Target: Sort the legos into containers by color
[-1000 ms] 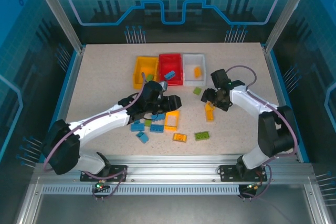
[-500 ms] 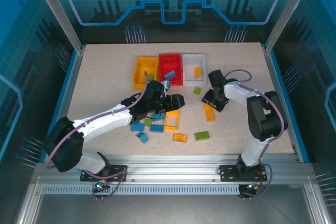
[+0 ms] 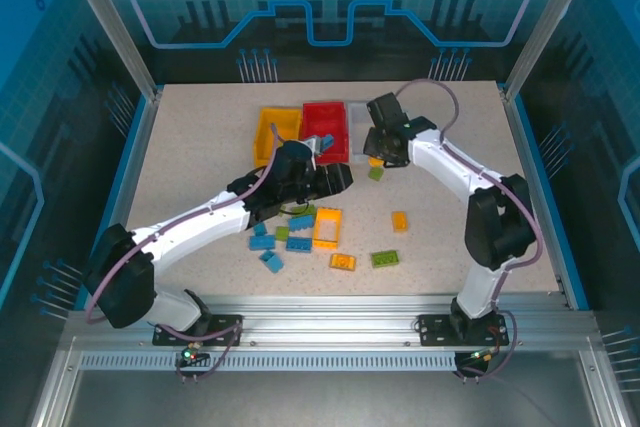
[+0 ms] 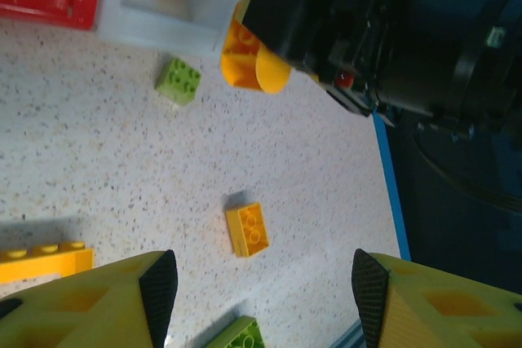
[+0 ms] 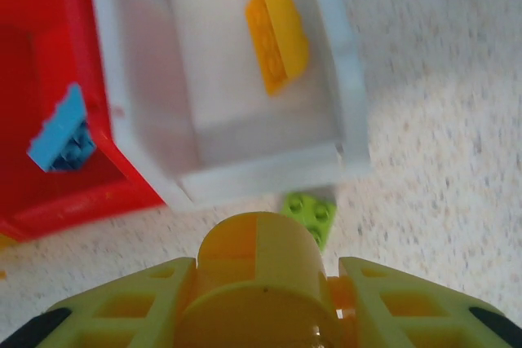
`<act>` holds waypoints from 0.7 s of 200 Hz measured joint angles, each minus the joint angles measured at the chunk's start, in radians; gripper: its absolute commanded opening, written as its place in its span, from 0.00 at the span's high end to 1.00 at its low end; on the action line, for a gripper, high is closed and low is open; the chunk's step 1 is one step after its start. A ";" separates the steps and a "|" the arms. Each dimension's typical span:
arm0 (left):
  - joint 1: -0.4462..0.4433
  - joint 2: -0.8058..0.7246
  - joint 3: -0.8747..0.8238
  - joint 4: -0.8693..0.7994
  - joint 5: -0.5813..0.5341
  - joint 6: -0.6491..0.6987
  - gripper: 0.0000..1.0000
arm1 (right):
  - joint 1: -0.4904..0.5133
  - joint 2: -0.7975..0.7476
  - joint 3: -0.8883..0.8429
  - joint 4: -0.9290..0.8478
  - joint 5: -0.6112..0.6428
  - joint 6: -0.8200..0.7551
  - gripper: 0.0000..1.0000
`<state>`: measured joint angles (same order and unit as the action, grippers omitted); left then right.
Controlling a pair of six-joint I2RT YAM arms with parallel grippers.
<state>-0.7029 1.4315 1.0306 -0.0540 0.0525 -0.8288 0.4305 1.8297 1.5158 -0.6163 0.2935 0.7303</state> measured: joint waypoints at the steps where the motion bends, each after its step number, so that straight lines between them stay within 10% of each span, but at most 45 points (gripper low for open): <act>1: 0.000 0.000 0.000 0.000 0.000 0.000 0.38 | 0.000 0.004 0.005 -0.001 0.001 -0.003 0.59; 81: 0.025 0.000 0.008 -0.002 -0.008 0.000 0.38 | -0.026 0.368 0.406 -0.119 0.018 -0.104 0.58; 140: 0.026 -0.013 0.001 -0.014 -0.008 0.000 0.38 | -0.039 0.455 0.492 -0.187 0.014 -0.115 0.34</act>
<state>-0.6765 1.4185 1.0317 -0.0677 0.0444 -0.8284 0.3916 2.2845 2.0079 -0.8032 0.3077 0.6155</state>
